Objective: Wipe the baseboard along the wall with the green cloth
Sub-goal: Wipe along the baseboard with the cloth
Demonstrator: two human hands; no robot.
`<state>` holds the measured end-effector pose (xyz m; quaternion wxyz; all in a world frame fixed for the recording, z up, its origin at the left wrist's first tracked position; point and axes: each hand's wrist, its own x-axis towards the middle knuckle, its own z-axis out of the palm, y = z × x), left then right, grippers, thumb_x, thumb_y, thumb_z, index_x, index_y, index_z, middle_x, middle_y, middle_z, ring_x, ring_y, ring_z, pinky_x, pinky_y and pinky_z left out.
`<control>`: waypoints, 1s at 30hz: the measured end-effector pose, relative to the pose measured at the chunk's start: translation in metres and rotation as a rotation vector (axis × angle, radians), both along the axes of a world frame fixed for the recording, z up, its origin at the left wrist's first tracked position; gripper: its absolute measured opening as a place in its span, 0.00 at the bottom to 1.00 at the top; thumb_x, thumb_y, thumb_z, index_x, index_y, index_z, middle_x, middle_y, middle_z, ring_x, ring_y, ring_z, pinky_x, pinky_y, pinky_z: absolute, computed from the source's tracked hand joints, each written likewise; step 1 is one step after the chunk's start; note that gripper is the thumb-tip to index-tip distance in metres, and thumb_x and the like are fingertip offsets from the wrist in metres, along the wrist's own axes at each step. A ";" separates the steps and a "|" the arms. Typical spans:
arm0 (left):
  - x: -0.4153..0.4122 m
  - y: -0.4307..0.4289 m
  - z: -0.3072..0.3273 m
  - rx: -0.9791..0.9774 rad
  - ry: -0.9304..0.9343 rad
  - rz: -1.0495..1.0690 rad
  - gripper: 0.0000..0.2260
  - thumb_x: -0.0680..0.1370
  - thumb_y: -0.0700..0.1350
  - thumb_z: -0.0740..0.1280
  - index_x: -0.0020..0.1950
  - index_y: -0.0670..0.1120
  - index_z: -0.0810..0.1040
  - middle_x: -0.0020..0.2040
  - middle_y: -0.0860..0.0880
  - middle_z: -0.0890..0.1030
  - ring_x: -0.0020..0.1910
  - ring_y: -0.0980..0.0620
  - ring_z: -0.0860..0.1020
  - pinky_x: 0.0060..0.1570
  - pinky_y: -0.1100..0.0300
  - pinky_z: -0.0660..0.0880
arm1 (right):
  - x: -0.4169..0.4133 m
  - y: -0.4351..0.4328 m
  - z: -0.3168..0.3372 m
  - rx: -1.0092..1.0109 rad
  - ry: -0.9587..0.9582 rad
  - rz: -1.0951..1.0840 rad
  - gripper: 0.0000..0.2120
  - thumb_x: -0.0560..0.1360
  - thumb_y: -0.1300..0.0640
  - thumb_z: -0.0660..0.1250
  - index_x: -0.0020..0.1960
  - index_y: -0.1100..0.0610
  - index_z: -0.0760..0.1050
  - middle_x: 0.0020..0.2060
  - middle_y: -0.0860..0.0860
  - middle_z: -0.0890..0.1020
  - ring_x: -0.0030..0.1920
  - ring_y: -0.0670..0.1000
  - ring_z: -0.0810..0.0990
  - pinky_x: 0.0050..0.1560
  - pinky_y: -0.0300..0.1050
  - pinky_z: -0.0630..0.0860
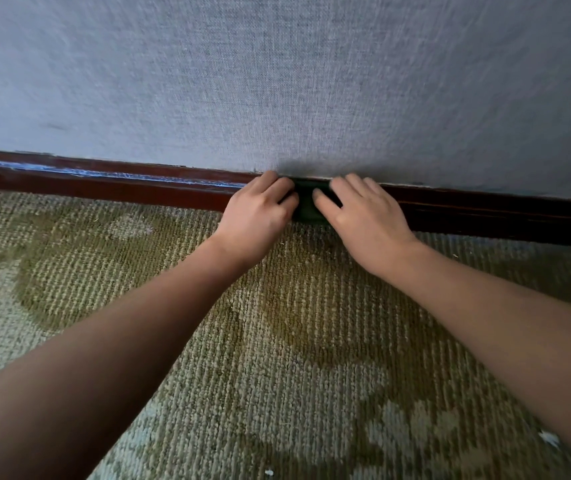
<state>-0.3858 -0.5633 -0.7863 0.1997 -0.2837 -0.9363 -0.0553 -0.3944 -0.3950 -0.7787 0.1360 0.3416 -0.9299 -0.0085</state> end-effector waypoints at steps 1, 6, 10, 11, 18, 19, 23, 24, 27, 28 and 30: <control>0.001 0.001 -0.001 0.004 -0.014 0.015 0.13 0.70 0.34 0.56 0.39 0.33 0.81 0.39 0.39 0.81 0.37 0.42 0.80 0.34 0.55 0.78 | 0.000 -0.001 -0.001 0.008 -0.001 0.003 0.21 0.57 0.71 0.75 0.50 0.67 0.79 0.39 0.61 0.79 0.40 0.59 0.79 0.39 0.46 0.76; 0.001 0.003 -0.002 0.011 -0.051 0.070 0.11 0.68 0.34 0.57 0.36 0.34 0.80 0.37 0.39 0.80 0.36 0.42 0.79 0.32 0.55 0.76 | -0.001 -0.002 0.000 0.062 0.016 0.019 0.17 0.61 0.70 0.71 0.50 0.67 0.79 0.41 0.61 0.80 0.41 0.60 0.79 0.40 0.47 0.76; 0.004 0.007 0.002 -0.078 -0.015 0.049 0.02 0.65 0.30 0.67 0.33 0.35 0.78 0.35 0.38 0.78 0.34 0.40 0.78 0.32 0.55 0.75 | 0.000 -0.004 0.003 0.147 0.030 0.033 0.11 0.68 0.67 0.64 0.50 0.64 0.79 0.47 0.58 0.79 0.44 0.58 0.78 0.43 0.47 0.75; 0.005 0.008 0.005 -0.108 -0.011 0.046 0.04 0.62 0.30 0.70 0.34 0.35 0.78 0.35 0.38 0.78 0.34 0.40 0.78 0.32 0.55 0.75 | -0.001 -0.005 0.005 0.180 0.027 0.030 0.10 0.69 0.65 0.66 0.50 0.62 0.78 0.49 0.58 0.78 0.46 0.57 0.78 0.44 0.47 0.74; 0.010 0.003 0.010 -0.159 -0.015 0.027 0.03 0.66 0.31 0.66 0.36 0.35 0.79 0.38 0.37 0.79 0.37 0.39 0.78 0.32 0.54 0.76 | -0.001 -0.009 0.014 0.203 -0.095 -0.019 0.13 0.75 0.63 0.60 0.59 0.60 0.68 0.58 0.59 0.68 0.57 0.58 0.67 0.55 0.48 0.66; 0.011 0.003 0.010 -0.140 -0.014 0.028 0.07 0.68 0.32 0.61 0.36 0.35 0.79 0.38 0.38 0.79 0.37 0.40 0.78 0.33 0.54 0.76 | -0.001 -0.009 0.015 0.203 -0.097 -0.018 0.13 0.75 0.64 0.60 0.59 0.61 0.68 0.58 0.59 0.68 0.57 0.58 0.67 0.55 0.48 0.66; 0.007 0.002 0.010 -0.118 0.003 0.018 0.11 0.68 0.33 0.56 0.35 0.35 0.78 0.36 0.39 0.79 0.36 0.42 0.78 0.33 0.55 0.76 | -0.003 -0.011 0.018 0.194 -0.118 -0.023 0.14 0.75 0.65 0.58 0.60 0.62 0.68 0.58 0.57 0.69 0.59 0.57 0.65 0.56 0.48 0.64; 0.005 0.002 0.008 -0.120 0.011 0.016 0.10 0.67 0.33 0.57 0.34 0.35 0.78 0.35 0.39 0.79 0.36 0.42 0.78 0.33 0.55 0.76 | -0.003 -0.012 0.018 0.195 -0.123 -0.028 0.14 0.76 0.65 0.57 0.61 0.62 0.68 0.58 0.57 0.69 0.60 0.57 0.65 0.56 0.48 0.63; 0.003 0.004 0.007 -0.116 0.002 0.042 0.04 0.65 0.29 0.65 0.34 0.36 0.78 0.34 0.39 0.79 0.36 0.42 0.78 0.34 0.55 0.75 | -0.003 -0.013 0.016 0.206 -0.125 -0.037 0.14 0.76 0.65 0.56 0.61 0.63 0.68 0.58 0.58 0.70 0.60 0.57 0.65 0.57 0.47 0.63; 0.003 0.004 0.005 -0.101 0.001 0.046 0.04 0.63 0.29 0.67 0.33 0.36 0.78 0.34 0.39 0.78 0.36 0.42 0.78 0.34 0.55 0.74 | -0.003 -0.013 0.015 0.205 -0.130 -0.042 0.14 0.77 0.66 0.55 0.61 0.64 0.69 0.58 0.58 0.71 0.60 0.57 0.65 0.58 0.47 0.62; 0.002 0.005 0.004 -0.065 -0.027 0.071 0.04 0.62 0.28 0.68 0.34 0.35 0.77 0.35 0.38 0.79 0.36 0.41 0.78 0.34 0.54 0.75 | -0.002 -0.013 0.012 0.197 -0.146 -0.053 0.15 0.77 0.66 0.54 0.62 0.64 0.68 0.59 0.59 0.71 0.61 0.58 0.65 0.58 0.48 0.62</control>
